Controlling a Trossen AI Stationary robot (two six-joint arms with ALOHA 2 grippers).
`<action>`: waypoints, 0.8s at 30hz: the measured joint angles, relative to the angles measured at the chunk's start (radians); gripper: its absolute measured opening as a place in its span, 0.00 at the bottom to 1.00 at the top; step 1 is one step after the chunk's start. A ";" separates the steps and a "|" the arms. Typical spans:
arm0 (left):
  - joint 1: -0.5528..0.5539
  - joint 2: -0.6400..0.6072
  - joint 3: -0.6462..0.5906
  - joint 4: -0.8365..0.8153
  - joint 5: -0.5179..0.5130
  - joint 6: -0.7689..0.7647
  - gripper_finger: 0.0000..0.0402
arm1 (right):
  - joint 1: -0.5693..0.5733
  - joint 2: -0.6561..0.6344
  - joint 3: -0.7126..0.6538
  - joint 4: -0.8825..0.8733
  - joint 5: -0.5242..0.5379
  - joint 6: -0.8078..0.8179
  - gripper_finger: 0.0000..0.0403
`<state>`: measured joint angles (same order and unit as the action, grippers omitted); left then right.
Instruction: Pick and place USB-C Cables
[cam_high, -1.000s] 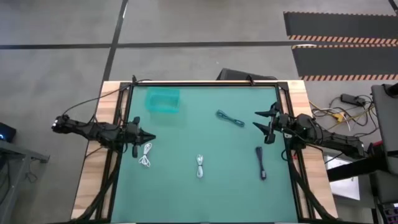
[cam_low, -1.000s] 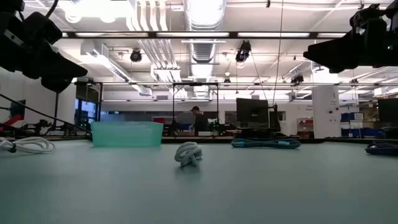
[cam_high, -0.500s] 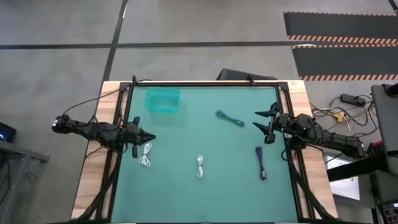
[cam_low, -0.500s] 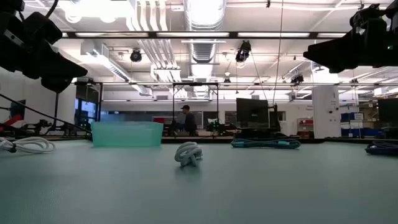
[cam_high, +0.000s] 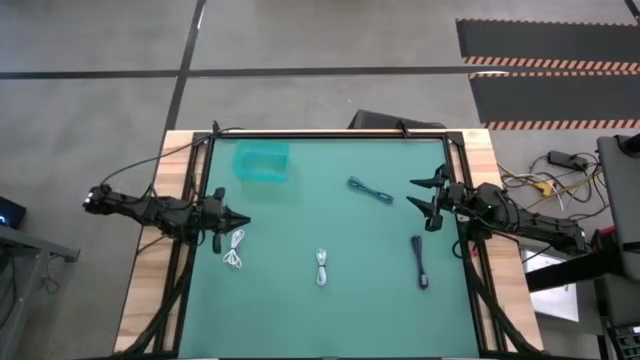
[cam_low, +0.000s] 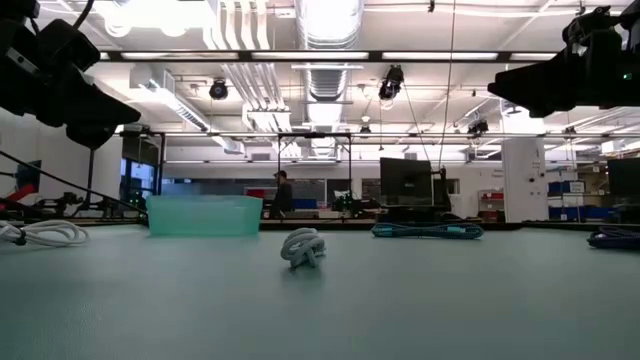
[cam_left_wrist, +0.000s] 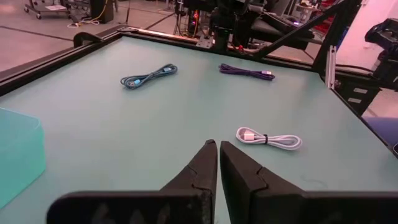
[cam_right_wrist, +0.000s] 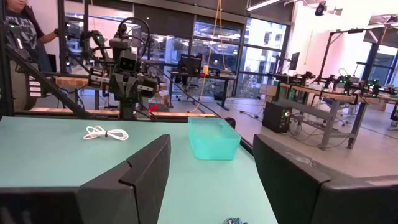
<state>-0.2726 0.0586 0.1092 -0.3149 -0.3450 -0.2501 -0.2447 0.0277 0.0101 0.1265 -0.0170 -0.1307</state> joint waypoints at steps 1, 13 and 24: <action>0.000 0.000 0.000 0.000 0.000 0.000 0.01 | 0.000 0.000 0.000 0.000 0.000 0.000 0.55; 0.000 0.000 0.000 0.000 0.000 0.000 0.01 | 0.000 0.000 0.000 0.000 0.000 0.000 0.55; 0.000 0.000 0.000 0.000 0.000 0.235 0.01 | 0.000 0.000 0.000 0.000 0.000 0.000 0.55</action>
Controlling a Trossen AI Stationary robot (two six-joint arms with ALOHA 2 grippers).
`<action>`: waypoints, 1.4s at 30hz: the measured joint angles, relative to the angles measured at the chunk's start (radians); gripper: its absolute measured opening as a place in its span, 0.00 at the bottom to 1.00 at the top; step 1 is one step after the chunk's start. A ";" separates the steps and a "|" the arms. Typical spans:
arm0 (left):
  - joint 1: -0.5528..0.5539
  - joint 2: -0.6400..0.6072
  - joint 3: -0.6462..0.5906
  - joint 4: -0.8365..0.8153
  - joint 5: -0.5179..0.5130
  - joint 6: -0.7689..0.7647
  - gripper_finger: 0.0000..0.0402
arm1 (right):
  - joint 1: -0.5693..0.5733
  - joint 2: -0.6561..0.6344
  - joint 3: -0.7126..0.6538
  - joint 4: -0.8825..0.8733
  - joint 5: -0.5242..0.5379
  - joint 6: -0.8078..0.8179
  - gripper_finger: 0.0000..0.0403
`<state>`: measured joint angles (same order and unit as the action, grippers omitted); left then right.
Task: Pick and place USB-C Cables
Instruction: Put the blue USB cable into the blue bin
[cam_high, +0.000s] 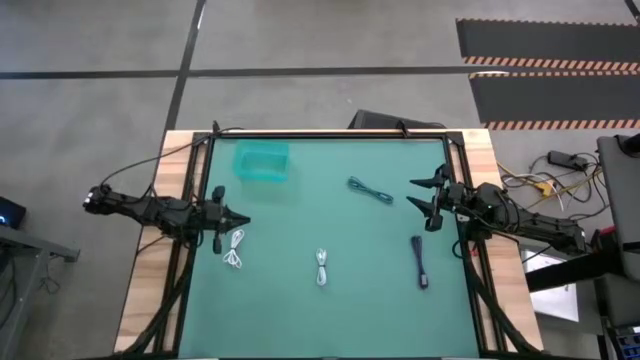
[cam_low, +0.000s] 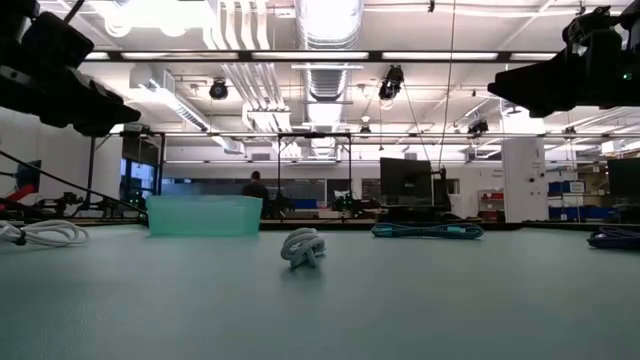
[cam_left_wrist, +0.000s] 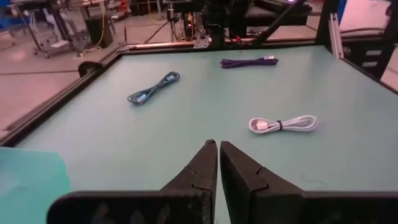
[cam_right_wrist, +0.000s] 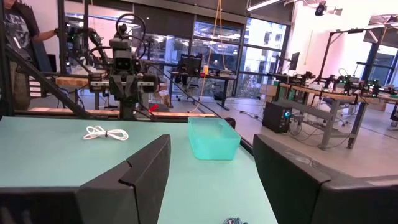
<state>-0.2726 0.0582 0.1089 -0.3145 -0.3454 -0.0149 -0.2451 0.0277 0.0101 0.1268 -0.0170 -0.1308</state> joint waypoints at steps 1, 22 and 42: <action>0.000 0.000 0.000 0.000 0.000 -0.001 0.01 | 0.000 0.000 0.000 0.000 0.000 0.000 0.55; 0.000 0.000 0.000 0.176 0.000 -0.214 0.01 | 0.000 0.000 0.000 -0.018 0.098 0.588 0.55; 0.000 0.000 0.000 0.286 -0.351 0.005 0.01 | 0.000 0.003 0.000 0.036 0.274 0.488 0.55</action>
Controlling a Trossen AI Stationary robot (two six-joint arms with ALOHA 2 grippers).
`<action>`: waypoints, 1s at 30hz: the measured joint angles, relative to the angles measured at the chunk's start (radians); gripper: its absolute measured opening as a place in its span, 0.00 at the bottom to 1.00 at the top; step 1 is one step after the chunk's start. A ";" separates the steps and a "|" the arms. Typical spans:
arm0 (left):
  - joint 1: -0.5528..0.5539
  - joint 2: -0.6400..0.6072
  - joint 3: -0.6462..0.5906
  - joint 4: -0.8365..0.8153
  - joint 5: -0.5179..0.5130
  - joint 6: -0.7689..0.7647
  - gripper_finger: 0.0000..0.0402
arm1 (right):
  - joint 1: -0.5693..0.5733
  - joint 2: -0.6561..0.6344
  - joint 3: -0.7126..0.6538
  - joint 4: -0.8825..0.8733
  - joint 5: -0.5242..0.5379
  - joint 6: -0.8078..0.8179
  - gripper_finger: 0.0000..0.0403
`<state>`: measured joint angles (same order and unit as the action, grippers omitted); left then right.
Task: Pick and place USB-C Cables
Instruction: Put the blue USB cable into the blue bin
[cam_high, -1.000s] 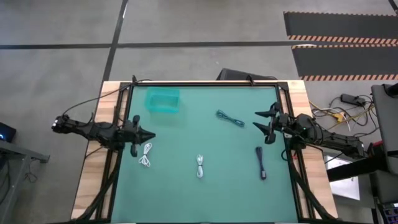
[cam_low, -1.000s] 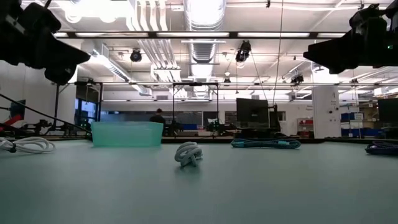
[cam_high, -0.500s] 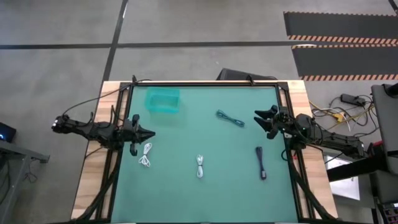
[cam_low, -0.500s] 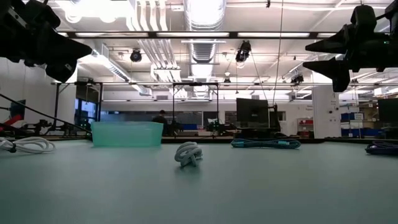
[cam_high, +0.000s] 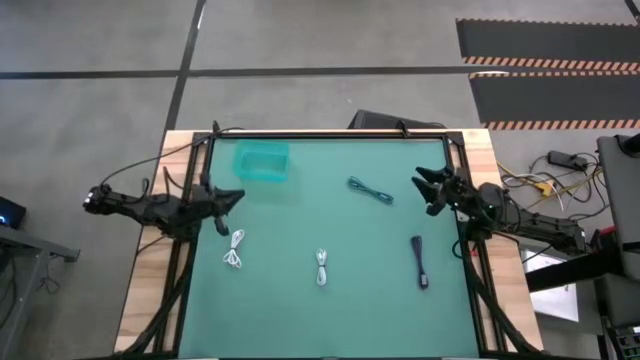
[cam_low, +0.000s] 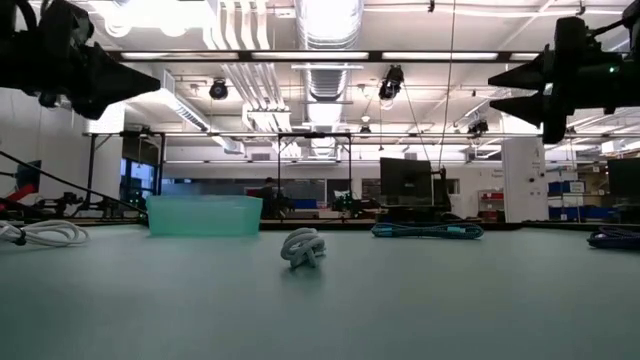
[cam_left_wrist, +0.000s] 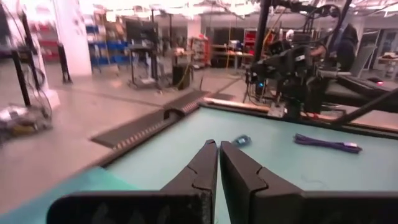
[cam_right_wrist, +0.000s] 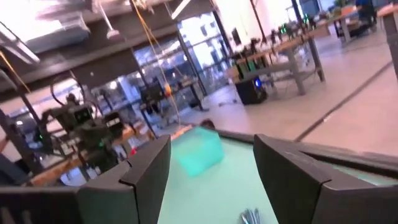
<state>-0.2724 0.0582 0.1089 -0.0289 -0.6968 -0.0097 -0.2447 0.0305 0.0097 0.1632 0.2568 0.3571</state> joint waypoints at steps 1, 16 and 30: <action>0.000 0.000 0.000 0.016 -0.002 0.019 0.01 | 0.001 0.003 0.000 0.012 -0.007 -0.002 0.55; 0.000 0.000 0.000 0.100 -0.020 0.052 0.01 | 0.002 0.183 0.051 0.188 -0.029 -0.018 0.55; 0.000 0.000 0.000 0.100 -0.123 0.053 0.01 | 0.002 0.518 0.222 0.183 -0.020 -0.137 0.55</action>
<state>-0.2722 0.0586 0.1089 0.0711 -0.8196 0.0429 -0.2428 0.5486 0.2318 0.3459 0.2367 0.2204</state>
